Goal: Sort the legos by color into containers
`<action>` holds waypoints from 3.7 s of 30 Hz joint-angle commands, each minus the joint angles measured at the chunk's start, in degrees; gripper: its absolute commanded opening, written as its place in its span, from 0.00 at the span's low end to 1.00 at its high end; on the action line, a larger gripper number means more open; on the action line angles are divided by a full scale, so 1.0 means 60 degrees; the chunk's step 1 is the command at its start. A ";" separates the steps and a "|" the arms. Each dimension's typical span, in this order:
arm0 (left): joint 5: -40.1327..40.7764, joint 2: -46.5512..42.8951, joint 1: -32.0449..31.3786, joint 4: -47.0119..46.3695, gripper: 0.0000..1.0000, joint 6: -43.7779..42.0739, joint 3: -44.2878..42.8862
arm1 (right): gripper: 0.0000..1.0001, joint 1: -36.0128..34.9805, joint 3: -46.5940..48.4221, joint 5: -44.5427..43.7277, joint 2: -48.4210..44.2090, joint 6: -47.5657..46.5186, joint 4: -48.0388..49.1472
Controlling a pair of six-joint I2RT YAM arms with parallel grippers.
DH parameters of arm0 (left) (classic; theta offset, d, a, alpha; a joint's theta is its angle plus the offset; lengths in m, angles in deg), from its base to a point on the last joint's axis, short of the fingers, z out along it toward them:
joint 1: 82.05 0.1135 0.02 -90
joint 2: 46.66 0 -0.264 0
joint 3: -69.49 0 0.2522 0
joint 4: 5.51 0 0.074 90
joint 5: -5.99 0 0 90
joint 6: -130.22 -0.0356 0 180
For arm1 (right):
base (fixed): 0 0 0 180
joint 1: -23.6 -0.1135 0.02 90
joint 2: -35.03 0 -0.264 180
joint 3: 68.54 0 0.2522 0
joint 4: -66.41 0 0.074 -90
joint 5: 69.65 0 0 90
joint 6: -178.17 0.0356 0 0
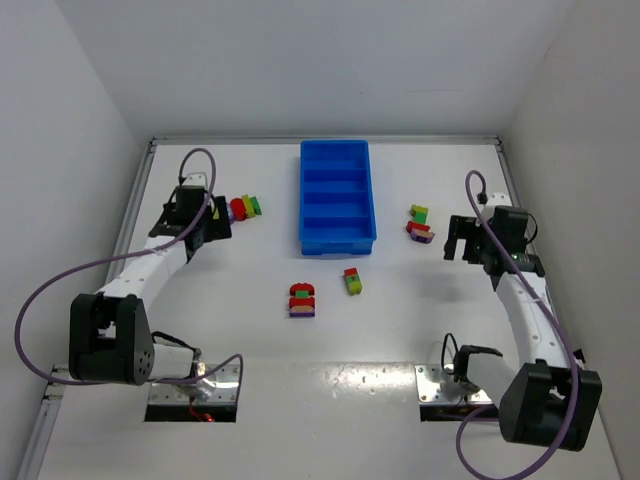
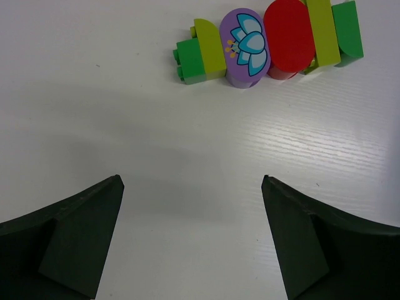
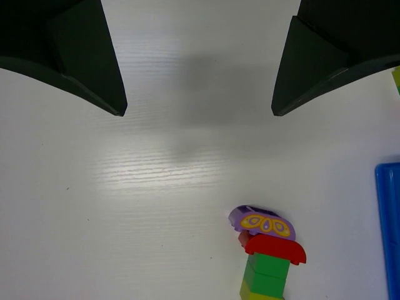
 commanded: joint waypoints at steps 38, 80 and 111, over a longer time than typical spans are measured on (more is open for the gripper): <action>0.1142 0.1023 0.1141 -0.0012 0.99 0.0150 -0.1321 | 0.57 -0.2191 0.7191 -0.1394 0.9094 0.2999 -0.1248; -1.1676 0.1902 -0.1186 0.1863 0.91 -0.1009 -0.3692 | 0.00 -0.5368 0.2679 0.3382 0.1903 -0.2874 0.0305; -1.2715 0.3456 -0.3400 0.1043 1.00 -0.0011 -0.5174 | 0.00 -0.8064 0.3734 0.1624 0.2869 -0.3256 0.1213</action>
